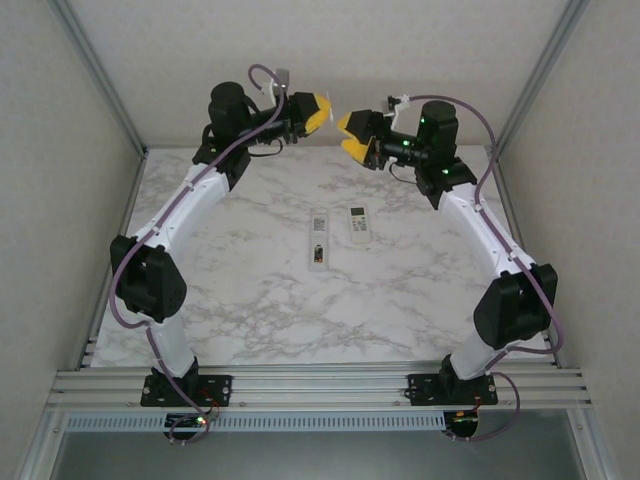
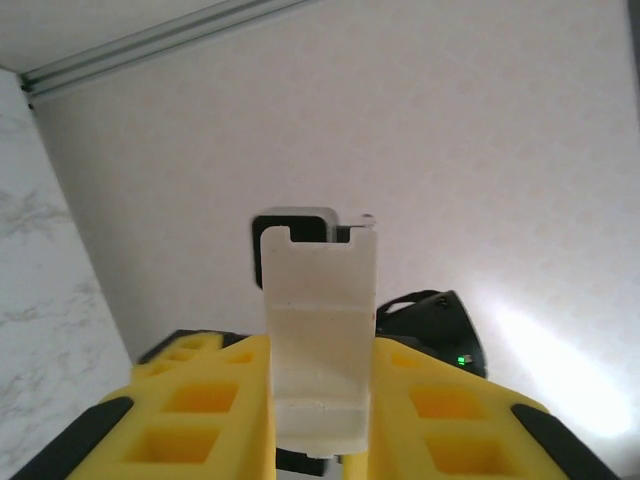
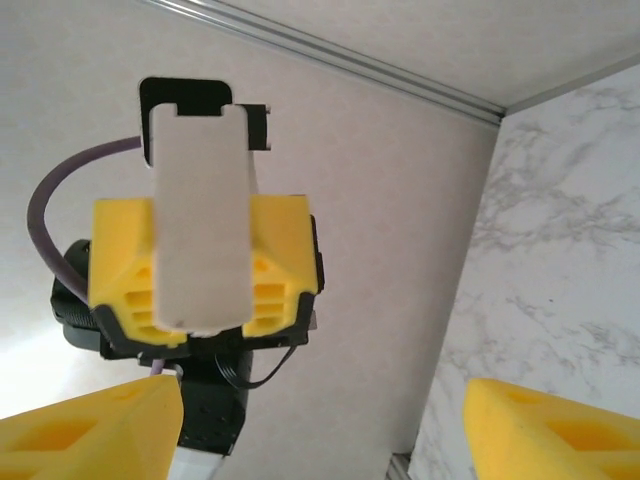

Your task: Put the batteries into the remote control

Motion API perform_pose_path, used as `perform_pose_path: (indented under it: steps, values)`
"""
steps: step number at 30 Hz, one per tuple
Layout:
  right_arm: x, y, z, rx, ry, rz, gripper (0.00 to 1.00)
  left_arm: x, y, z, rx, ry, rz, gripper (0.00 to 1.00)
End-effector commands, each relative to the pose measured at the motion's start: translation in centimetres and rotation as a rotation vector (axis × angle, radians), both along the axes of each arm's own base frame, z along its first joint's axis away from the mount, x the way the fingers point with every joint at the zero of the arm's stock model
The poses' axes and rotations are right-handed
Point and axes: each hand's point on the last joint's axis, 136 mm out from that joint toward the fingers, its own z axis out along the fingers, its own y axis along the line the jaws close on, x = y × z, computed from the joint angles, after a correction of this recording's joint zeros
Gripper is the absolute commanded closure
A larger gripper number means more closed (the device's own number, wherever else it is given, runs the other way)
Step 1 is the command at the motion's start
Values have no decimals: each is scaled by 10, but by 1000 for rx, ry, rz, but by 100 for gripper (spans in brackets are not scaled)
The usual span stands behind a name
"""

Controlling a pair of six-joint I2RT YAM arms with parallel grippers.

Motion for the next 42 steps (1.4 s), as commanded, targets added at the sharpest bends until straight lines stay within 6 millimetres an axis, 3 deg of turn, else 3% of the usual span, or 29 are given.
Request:
perform_pose_path:
  steps: [1, 8, 12, 37, 42]
  values:
    - [0, 1, 32, 93, -66, 26, 28, -8, -8, 14, -37, -27, -58, 75]
    - [3, 5, 43, 115, -79, 35, 33, -10, -10, 6, -7, -14, -66, 75]
    - [2, 13, 35, 89, -50, 67, 39, -10, -11, 4, -4, -11, -63, 75]
    - [-1, 18, 42, 104, -55, 87, 70, -28, -29, 14, -26, -21, -117, 74]
    - [-4, 14, 40, 80, -48, 58, 78, -25, -27, 11, 0, -23, -89, 56]
